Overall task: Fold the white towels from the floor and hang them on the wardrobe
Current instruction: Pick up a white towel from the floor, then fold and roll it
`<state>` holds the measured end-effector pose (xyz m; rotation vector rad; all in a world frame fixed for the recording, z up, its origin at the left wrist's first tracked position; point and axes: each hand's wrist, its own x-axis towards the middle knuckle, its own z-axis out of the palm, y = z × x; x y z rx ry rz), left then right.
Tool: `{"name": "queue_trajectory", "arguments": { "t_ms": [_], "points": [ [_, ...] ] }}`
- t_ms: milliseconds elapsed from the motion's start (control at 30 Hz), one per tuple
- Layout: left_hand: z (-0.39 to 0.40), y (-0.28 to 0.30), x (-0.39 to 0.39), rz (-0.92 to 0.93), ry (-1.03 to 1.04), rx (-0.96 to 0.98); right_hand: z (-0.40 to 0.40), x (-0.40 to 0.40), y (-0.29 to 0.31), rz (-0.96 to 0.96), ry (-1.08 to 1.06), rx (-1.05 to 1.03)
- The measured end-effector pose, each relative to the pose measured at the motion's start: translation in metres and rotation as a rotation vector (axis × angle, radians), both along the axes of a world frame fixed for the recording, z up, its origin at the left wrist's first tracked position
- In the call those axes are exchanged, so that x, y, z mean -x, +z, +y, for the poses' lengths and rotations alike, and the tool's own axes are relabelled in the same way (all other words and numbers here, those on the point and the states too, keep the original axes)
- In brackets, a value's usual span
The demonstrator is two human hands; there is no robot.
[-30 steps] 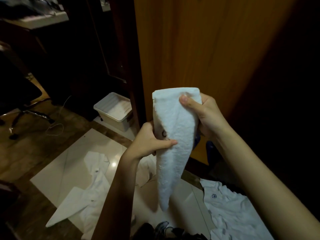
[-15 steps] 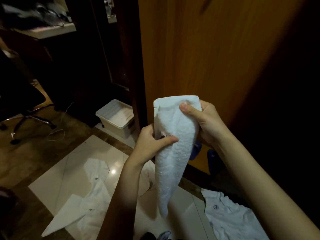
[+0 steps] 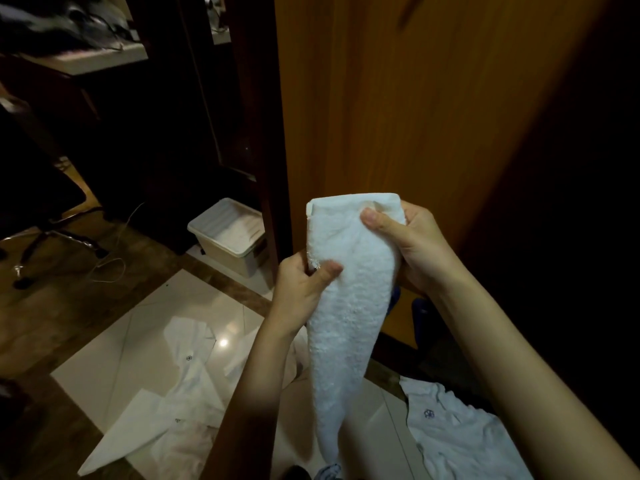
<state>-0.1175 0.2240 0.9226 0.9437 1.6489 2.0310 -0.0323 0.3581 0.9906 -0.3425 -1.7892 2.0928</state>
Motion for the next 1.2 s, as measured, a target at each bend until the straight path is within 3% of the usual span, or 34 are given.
{"name": "queue_trajectory", "arguments": {
  "t_ms": [100,300,500,567,733,867,1033,1133,1200],
  "points": [
    [-0.001,0.010,-0.001,-0.021,-0.032,-0.051,-0.002,-0.001,-0.002,-0.011,0.043,-0.035],
    [0.001,0.020,0.001,0.033,0.131,-0.079,-0.006,-0.002,-0.013,0.002,0.031,-0.121],
    [0.005,0.011,0.002,0.094,0.187,-0.068,0.000,-0.005,-0.022,-0.023,-0.275,-0.867],
    [0.005,0.007,0.003,0.121,0.198,-0.053,0.003,-0.006,-0.022,-0.042,-0.284,-0.975],
    [0.007,0.005,-0.002,0.112,0.191,-0.044,0.001,0.000,-0.035,-0.154,-0.224,-0.807],
    [0.005,0.009,-0.005,0.062,0.182,-0.073,0.000,0.004,-0.045,-0.044,-0.073,-0.509],
    [0.001,0.014,-0.001,0.060,0.174,-0.072,-0.006,0.012,-0.054,0.067,-0.117,-0.466],
    [-0.006,0.007,0.006,0.084,0.097,0.022,-0.006,0.016,-0.054,0.092,-0.093,-0.445],
    [-0.010,-0.002,0.012,0.115,0.061,0.194,-0.006,0.019,-0.052,0.084,-0.019,-0.409]
  ]
}}
